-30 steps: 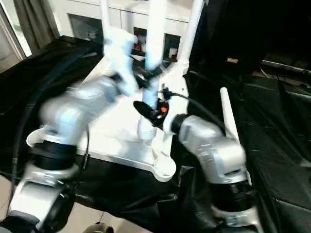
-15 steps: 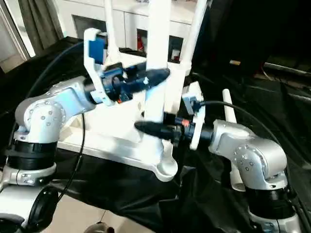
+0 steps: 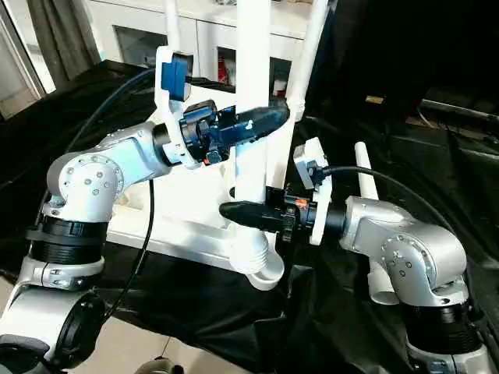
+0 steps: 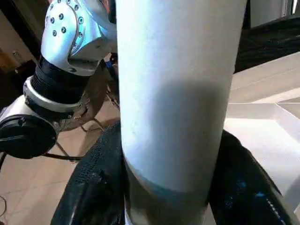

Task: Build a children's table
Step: Pick table leg

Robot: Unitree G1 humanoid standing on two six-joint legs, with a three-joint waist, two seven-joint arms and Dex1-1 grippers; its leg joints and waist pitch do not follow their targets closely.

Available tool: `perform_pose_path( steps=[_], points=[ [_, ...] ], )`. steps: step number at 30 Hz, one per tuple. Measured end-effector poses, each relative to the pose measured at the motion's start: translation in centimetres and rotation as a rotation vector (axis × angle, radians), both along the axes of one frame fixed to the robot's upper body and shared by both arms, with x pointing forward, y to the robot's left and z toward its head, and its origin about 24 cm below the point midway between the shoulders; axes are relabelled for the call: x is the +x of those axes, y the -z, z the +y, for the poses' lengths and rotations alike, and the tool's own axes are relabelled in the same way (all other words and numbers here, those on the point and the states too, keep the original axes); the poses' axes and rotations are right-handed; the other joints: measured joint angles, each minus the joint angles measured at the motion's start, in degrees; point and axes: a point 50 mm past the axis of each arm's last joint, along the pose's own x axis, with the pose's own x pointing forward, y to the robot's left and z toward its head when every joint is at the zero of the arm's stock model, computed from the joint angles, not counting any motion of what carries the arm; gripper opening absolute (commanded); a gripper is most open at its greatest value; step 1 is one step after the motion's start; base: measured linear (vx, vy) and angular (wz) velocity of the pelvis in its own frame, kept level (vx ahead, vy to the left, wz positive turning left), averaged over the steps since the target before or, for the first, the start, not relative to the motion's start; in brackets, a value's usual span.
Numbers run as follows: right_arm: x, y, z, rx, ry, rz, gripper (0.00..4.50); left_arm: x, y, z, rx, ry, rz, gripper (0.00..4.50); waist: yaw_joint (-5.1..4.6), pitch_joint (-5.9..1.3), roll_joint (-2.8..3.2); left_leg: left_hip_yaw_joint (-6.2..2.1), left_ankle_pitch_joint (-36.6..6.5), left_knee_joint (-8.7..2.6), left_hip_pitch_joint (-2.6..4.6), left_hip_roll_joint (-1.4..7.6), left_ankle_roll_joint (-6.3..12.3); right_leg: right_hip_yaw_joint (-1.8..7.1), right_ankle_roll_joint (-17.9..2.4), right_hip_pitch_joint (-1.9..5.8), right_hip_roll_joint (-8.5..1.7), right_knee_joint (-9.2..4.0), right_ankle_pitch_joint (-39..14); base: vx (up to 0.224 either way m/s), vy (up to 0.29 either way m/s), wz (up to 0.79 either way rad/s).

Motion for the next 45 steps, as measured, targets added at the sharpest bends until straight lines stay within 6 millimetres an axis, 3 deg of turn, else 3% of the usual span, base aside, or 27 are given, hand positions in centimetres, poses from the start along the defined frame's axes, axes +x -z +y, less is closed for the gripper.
perform_pose_path(
  steps=[8,13,15,20,22,24,26,29,31,34,38,42,45],
  points=[
    [0.1,0.0,0.1,-0.001,0.012,-0.006,1.87,0.1,0.0,0.0,0.006,-0.015,-0.021,1.80,0.00,0.00,0.00,-0.01,0.0,0.00,0.00,0.00,0.00,0.00,0.0,0.01,0.00,0.00,0.0,0.000,0.000,0.00],
    [1.0,0.6,0.0,-0.065,0.145,-0.019,1.87,0.8,0.3,-0.2,0.107,-0.161,-0.049,1.80,-0.08,0.00,0.02,-0.02,0.0,0.01,0.01,0.00,-0.02,0.00,0.0,0.00,0.00,0.03,0.0,0.000,0.000,0.00],
    [1.7,0.8,0.6,-0.082,0.212,-0.019,1.87,1.0,0.3,-0.4,0.162,-0.253,-0.049,2.50,-0.34,0.01,0.04,-0.02,0.0,0.01,0.03,0.02,-0.04,0.00,0.0,-0.01,0.01,0.06,0.0,0.000,0.000,0.00],
    [2.4,0.7,1.5,-0.089,0.320,-0.024,1.86,1.3,1.1,-1.6,0.271,-0.457,-0.049,2.94,0.01,-0.03,0.31,-0.04,0.0,-0.01,-0.02,0.01,-0.06,-0.01,0.0,-0.01,0.01,0.01,0.0,0.000,0.000,0.00],
    [2.5,0.8,1.6,-0.093,0.342,-0.022,1.86,1.4,1.3,-1.8,0.265,-0.493,-0.021,2.97,-0.10,-0.01,0.36,-0.04,0.0,0.00,-0.05,0.00,-0.05,-0.01,0.0,-0.02,0.01,-0.01,0.0,0.000,0.000,0.00],
    [2.6,0.9,1.7,-0.097,0.367,-0.023,1.86,1.6,1.4,-1.9,0.248,-0.512,0.007,2.57,-0.15,-0.02,0.37,-0.04,0.0,-0.01,-0.04,0.00,-0.06,-0.01,0.0,-0.02,0.01,0.00,0.0,0.000,0.000,0.00],
    [2.6,1.0,1.8,-0.105,0.388,-0.022,1.86,1.5,1.4,-2.0,0.239,-0.514,0.020,2.63,-0.13,-0.05,0.46,-0.04,0.0,-0.01,-0.04,0.00,-0.05,-0.01,0.0,-0.02,0.01,-0.01,0.0,0.000,0.000,0.00],
    [2.5,1.2,1.9,-0.112,0.413,-0.021,1.86,1.5,1.6,-2.1,0.216,-0.522,0.052,2.19,-0.22,-0.06,0.81,-0.04,0.0,-0.01,-0.04,0.00,-0.05,-0.01,0.0,-0.02,0.01,-0.05,0.0,0.000,0.000,0.00],
    [2.4,1.1,1.9,-0.116,0.428,-0.030,1.86,1.5,1.5,-2.2,0.200,-0.521,0.064,2.24,-0.18,-0.09,1.20,-0.06,0.0,0.00,-0.05,0.00,-0.05,-0.02,0.0,-0.01,0.01,-0.06,0.0,0.000,0.000,0.00],
    [2.2,0.9,1.7,-0.126,0.452,-0.049,1.86,1.3,1.4,-2.6,0.170,-0.507,0.082,1.89,-0.18,-0.23,1.90,-0.05,0.0,-0.01,-0.06,-0.03,-0.02,-0.01,0.1,0.02,0.01,-0.16,0.0,0.000,0.000,0.00],
    [1.7,0.9,1.3,-0.136,0.476,-0.059,1.86,1.3,1.5,-2.8,0.160,-0.497,0.092,1.88,-0.50,-0.29,2.59,-0.05,0.0,-0.01,-0.09,-0.03,0.00,-0.02,0.2,0.01,0.02,-0.21,0.0,0.000,0.000,0.00],
    [1.1,0.8,0.6,-0.156,0.509,-0.068,1.86,1.2,1.7,-3.4,0.143,-0.467,0.099,1.82,-1.47,-0.39,3.62,-0.05,0.0,0.01,-0.15,-0.06,0.05,-0.01,0.3,0.01,0.01,-0.30,0.0,0.000,0.000,0.00],
    [0.7,0.7,0.2,-0.170,0.529,-0.075,1.86,1.1,1.7,-3.8,0.132,-0.447,0.095,1.82,-2.01,-0.44,3.80,-0.06,0.0,-0.01,-0.14,-0.05,0.05,-0.01,0.5,0.00,0.02,-0.30,-0.1,0.000,0.000,0.00]
  ],
)
